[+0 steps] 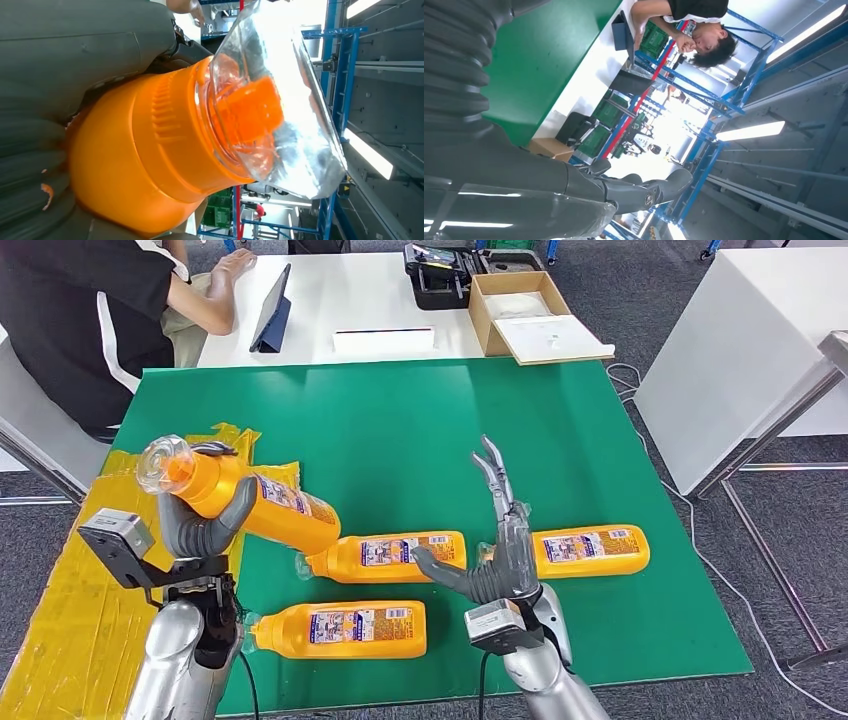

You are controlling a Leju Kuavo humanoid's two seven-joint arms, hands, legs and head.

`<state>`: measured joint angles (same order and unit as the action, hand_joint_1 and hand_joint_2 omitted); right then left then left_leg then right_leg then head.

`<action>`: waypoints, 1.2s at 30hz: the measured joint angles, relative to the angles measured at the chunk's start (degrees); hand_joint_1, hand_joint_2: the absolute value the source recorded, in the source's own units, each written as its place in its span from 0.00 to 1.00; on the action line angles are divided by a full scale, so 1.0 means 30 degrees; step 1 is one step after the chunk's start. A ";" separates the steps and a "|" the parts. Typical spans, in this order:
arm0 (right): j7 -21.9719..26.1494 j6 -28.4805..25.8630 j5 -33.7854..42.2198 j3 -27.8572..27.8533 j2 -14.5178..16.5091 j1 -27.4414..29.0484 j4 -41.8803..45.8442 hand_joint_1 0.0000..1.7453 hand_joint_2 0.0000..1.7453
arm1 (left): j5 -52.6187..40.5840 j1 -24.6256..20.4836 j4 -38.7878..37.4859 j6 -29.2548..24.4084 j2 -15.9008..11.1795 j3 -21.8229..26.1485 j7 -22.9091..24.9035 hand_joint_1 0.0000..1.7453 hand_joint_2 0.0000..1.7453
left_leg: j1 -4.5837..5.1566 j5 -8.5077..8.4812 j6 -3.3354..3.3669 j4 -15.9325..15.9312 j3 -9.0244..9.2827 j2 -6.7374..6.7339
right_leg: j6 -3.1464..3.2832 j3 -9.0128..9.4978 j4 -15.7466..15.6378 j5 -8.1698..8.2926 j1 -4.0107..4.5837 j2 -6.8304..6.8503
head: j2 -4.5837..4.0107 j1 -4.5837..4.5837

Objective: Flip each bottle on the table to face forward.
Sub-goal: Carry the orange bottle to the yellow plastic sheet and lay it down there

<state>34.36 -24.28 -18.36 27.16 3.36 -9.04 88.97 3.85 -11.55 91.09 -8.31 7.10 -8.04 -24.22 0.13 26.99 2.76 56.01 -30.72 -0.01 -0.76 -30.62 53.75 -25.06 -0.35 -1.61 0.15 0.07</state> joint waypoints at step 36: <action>-0.1677 -0.5136 -0.8251 -0.5932 -0.0621 0.2903 0.3222 0.00 1.00 | -3.1314 -0.1271 -0.2706 -1.0557 -0.3978 0.0543 0.8063 1.00 1.00 | 0.0098 -0.0029 0.0023 0.0001 0.0007 0.0013 | -0.0013 -0.0055 0.0019 0.0009 -0.0059 0.0042 | 0.0000 0.0004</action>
<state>29.33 -39.69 -43.11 9.36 1.50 -0.33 98.64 -90.09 -15.36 82.98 -39.98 -4.83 -6.41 -0.03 0.43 26.91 2.83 56.01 -30.70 0.02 -0.80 -30.78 53.81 -25.04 -0.53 -1.48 0.15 0.08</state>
